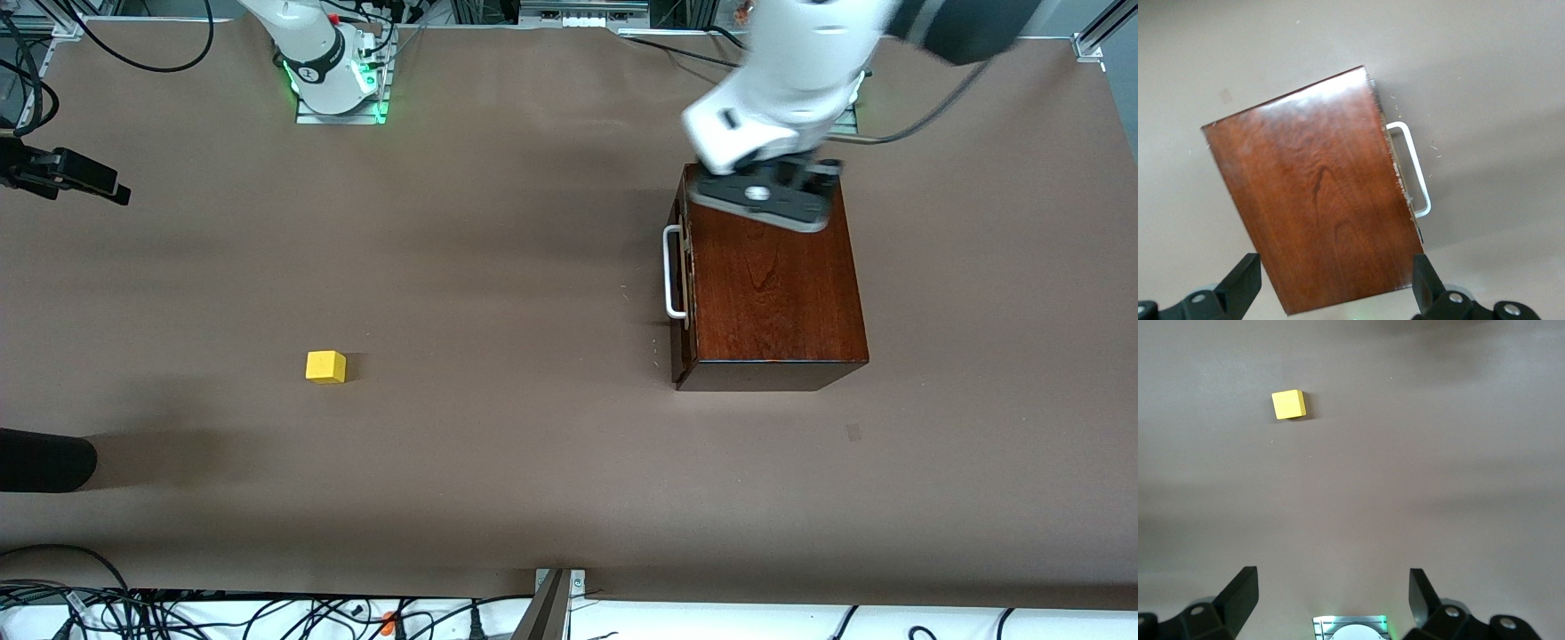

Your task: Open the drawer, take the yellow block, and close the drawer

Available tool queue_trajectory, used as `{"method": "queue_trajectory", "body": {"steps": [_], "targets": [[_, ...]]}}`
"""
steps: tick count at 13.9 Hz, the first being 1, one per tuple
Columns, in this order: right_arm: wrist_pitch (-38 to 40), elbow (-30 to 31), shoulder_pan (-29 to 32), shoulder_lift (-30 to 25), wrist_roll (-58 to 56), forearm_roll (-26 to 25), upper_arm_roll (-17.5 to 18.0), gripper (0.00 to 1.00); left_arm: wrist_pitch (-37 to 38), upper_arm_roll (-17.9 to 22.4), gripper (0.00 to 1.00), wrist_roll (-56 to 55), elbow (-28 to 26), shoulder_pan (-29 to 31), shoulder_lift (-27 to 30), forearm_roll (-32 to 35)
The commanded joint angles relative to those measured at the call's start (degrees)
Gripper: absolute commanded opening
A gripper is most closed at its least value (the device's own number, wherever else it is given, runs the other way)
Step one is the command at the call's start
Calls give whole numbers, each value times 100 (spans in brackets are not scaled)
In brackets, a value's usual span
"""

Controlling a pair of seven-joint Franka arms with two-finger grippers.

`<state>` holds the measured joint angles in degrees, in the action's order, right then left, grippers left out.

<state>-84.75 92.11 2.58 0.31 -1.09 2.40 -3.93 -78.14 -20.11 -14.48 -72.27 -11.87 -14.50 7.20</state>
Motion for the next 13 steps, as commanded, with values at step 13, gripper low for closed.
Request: {"method": "queue_trajectory", "body": {"steps": [13], "targets": [[-673, -9, 102, 127, -93, -20, -72, 100, -648, 2125, 100, 1351, -1779, 484, 1422, -1010]]}}
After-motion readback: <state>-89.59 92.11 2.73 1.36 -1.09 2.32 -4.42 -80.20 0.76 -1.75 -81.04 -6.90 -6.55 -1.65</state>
